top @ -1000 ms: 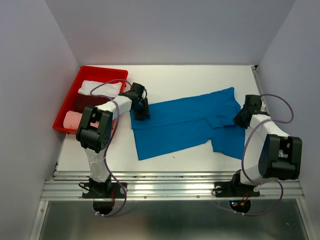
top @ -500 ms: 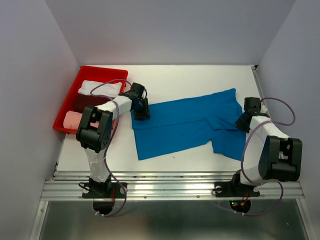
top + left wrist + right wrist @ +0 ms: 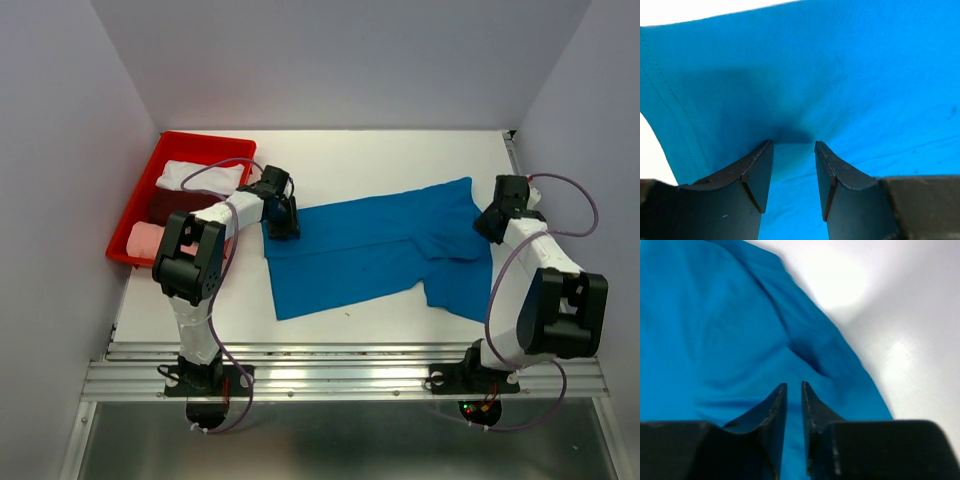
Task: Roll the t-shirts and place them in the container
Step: Fold the T-shirt at the center of the board.
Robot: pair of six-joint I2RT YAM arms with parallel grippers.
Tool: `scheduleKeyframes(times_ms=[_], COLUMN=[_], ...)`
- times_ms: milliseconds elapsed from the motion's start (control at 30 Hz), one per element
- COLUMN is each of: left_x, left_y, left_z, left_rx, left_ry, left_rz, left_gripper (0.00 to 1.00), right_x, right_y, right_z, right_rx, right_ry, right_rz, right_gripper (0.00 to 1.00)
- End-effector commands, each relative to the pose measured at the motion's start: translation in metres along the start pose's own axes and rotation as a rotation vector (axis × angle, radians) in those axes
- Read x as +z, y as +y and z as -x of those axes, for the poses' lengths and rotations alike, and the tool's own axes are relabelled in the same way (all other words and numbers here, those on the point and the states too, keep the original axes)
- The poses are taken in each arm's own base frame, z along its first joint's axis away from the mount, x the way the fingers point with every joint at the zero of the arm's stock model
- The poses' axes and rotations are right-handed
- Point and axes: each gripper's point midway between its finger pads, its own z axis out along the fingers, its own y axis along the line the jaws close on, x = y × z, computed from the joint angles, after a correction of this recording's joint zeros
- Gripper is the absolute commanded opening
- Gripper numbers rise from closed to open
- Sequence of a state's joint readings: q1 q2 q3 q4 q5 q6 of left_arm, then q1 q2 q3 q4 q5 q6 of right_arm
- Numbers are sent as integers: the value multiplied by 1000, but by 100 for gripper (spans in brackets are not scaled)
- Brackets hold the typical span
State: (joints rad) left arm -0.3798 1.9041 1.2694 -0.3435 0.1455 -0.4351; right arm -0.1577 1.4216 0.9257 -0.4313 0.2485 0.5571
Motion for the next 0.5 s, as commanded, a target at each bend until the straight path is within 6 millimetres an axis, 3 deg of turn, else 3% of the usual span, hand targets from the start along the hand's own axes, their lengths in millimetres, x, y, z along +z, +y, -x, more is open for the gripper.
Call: scheduleKeyframes(times_ms=[0, 67, 100, 300, 467], left_x=[-14, -9, -6, 8, 25], left_y=[-9, -7, -7, -2, 2], left_z=[16, 16, 16, 14, 18], left_rx=[4, -2, -3, -14, -12], left_ry=[-48, -40, -35, -4, 25], left_rz=[-6, 4, 8, 36, 74], left_gripper=[50, 50, 50, 50, 50], right_x=[11, 33, 37, 81, 110], right_y=[44, 51, 58, 70, 65], right_z=[33, 25, 32, 32, 22], right_rx=[30, 23, 23, 39, 62], right_ry=[-44, 8, 2, 30, 56], right_rz=[147, 143, 152, 121, 55], right_gripper=[20, 14, 14, 14, 13])
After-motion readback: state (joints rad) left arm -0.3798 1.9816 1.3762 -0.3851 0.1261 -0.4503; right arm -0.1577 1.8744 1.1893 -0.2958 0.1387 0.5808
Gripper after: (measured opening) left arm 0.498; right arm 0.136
